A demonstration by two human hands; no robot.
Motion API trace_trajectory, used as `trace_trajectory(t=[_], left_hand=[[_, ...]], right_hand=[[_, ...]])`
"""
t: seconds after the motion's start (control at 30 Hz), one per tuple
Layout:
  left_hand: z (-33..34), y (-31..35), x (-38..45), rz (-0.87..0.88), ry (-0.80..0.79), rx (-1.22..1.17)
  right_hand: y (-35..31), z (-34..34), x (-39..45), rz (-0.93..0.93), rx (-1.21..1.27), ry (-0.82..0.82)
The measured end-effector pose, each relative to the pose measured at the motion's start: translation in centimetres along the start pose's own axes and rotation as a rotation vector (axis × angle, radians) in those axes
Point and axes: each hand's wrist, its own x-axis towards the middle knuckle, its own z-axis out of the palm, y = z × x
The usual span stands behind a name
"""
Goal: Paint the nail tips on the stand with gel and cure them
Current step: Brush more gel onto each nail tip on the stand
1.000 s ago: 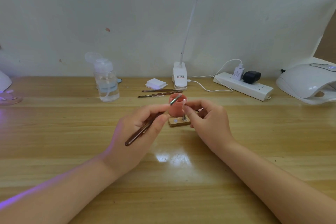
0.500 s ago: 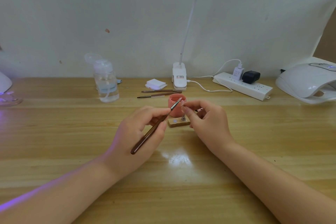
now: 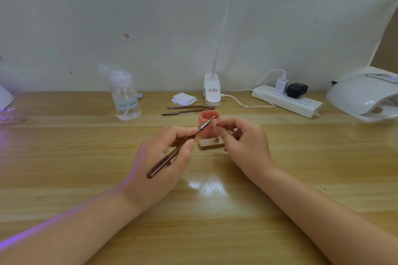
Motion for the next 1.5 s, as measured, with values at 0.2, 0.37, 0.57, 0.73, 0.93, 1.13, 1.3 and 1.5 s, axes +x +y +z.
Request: trace_trajectory(t=[0.2, 0.37, 0.57, 0.73, 0.93, 1.13, 1.3, 1.5], left_hand=[[-0.31, -0.03, -0.08, 0.037, -0.033, 0.015], [-0.19, 0.23, 0.06, -0.020, 0.001, -0.006], [-0.36, -0.27, -0.02, -0.032, -0.016, 0.010], [-0.24, 0.17, 0.01, -0.024, 0.010, -0.022], [-0.21, 0.01, -0.07, -0.039, -0.008, -0.016], [-0.18, 0.23, 0.16, -0.059, 0.011, -0.075], [-0.35, 0.03, 0.00, -0.053, 0.027, -0.036], [-0.15, 0.08, 0.18, -0.063, 0.017, -0.044]], right_hand=[[0.35, 0.06, 0.09, 0.002, 0.000, -0.002], [0.28, 0.10, 0.07, -0.009, -0.012, -0.006], [0.34, 0.09, 0.05, -0.006, -0.011, -0.015], [0.37, 0.11, 0.08, 0.016, -0.002, -0.003], [0.32, 0.10, 0.08, 0.021, -0.001, 0.010], [0.06, 0.02, 0.04, 0.026, -0.015, -0.003], [-0.10, -0.02, 0.02, 0.030, -0.011, -0.008], [-0.30, -0.03, -0.09, 0.016, -0.022, -0.021]])
